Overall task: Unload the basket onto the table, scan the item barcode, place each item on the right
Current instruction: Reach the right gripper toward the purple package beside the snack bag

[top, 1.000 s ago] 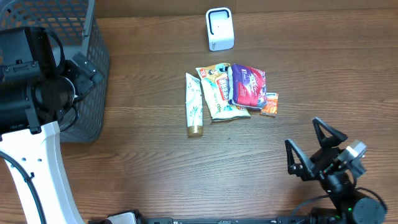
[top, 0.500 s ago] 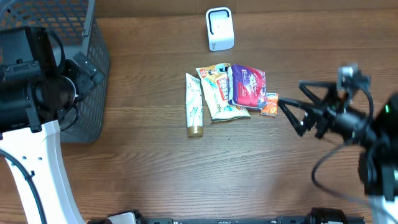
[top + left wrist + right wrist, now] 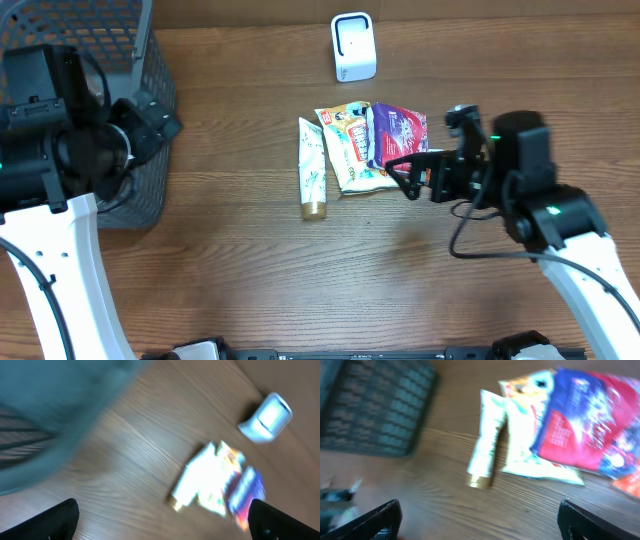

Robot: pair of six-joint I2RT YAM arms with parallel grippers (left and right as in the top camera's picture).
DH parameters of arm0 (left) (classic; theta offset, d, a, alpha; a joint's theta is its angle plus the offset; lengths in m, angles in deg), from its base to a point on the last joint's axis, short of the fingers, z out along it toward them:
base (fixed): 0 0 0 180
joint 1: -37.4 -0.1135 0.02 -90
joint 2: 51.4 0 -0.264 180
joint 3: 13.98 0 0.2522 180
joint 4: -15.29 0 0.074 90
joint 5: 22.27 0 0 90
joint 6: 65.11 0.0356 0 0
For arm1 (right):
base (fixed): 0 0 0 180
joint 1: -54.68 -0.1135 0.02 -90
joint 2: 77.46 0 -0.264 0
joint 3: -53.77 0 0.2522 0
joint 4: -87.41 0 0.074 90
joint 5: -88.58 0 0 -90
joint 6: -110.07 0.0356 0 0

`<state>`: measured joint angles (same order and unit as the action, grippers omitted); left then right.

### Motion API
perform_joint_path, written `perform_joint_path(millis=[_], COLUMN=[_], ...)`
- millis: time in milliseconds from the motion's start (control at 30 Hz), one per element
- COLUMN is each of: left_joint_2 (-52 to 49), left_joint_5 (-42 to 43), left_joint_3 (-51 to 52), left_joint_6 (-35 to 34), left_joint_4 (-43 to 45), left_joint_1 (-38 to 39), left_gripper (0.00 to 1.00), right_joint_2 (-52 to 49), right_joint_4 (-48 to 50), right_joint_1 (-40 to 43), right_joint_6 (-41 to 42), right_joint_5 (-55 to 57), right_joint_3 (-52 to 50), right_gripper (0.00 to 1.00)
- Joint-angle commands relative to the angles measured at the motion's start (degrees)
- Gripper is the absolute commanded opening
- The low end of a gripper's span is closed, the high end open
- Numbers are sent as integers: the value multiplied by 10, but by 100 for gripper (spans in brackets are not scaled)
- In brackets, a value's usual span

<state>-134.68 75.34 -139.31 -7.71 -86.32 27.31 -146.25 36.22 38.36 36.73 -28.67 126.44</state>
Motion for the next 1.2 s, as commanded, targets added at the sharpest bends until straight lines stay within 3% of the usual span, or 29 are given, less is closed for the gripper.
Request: perform_joint_path(millis=[0,200,333,467,567,667,833,1167], left_joint_2=[-6,-16,-39,-64,-88,-120,-169,-201], left_joint_5=[134,96,87,-6,-63,-96,-96,-95], left_joint_3=[29,143,253,313,338,343,343,343], left_joint_6=[123,112,102,32,-21,-49,-69,-79], left_joint_4=[-3,28,120,188,228,248,258,261], left_joint_1=[56,170,226,236,236,236,236,236], left_gripper=[100,100,100,100,100,100,100,100], right_joint_2=[-38,-71,-73,-90,-123,-167,-215,-247], right_joint_4=[1,10,36,51,64,57,46,137], right_joint_1=[-3,6,6,6,-5,-34,-92,-182], right_joint_6=[33,33,33,28,-5,-34,-59,-95], right_joint_5=[101,101,117,154,166,250,339,487], right_joint_3=[22,55,54,53,53,54,73,80], right_gripper=[100,100,100,99,90,88,88,82])
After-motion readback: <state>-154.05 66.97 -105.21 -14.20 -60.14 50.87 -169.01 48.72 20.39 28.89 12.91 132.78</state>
